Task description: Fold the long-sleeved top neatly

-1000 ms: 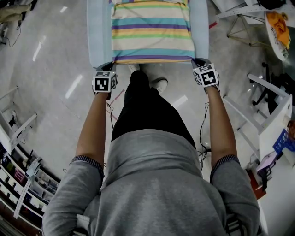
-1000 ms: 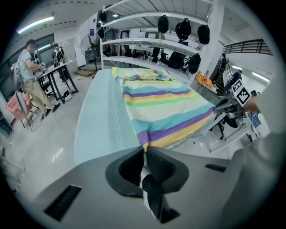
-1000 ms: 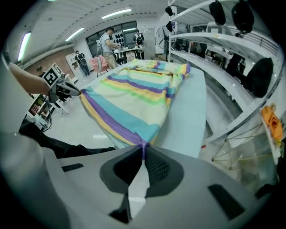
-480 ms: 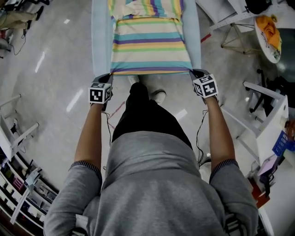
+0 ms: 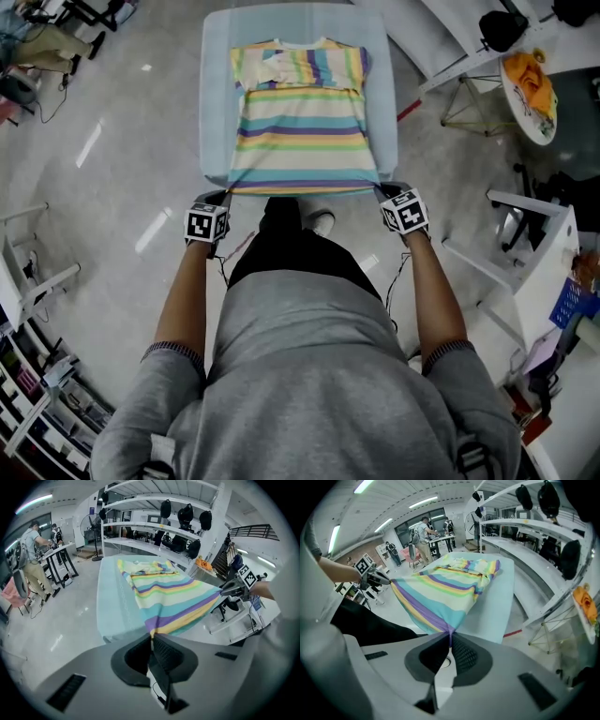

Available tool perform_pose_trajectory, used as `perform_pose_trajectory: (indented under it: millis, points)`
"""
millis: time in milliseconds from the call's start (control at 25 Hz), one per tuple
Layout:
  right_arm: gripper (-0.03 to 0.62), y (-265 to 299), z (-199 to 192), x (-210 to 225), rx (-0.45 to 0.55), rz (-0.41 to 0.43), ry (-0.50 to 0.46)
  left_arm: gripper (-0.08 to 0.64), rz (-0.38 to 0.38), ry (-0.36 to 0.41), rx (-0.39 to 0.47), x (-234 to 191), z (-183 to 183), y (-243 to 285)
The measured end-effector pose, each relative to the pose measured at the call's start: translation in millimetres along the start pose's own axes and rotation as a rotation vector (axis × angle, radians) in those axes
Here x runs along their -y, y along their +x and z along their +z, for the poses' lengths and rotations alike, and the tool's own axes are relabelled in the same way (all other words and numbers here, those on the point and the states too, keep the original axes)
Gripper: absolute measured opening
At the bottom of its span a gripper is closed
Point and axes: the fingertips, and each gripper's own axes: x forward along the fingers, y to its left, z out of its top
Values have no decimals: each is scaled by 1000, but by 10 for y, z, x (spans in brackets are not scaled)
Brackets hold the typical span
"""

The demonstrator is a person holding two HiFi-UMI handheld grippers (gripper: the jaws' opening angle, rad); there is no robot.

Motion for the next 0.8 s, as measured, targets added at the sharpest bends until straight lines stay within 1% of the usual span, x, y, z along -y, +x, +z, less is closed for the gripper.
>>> perform_pose_trajectory:
  millis: [160,280,480,600,800]
  points:
    - [28,-68,-93,-92,-13,17,27,32,-14,-10,-28,56,-67,-93]
    - [29,-95,-43,-111,-20,11,26,34,-26,-3,-43,35,17,-141]
    - [29,-130,231,21,-4,17,40,34,-33,-12,-26,-56,375,-120]
    - [29,-166,490,195,-3,-2,38,34,-45,-14,-29,-125,624,-48]
    - [29,-132,893,535,-17,-8,49,34,-84,-20,-40,-279,1079,148]
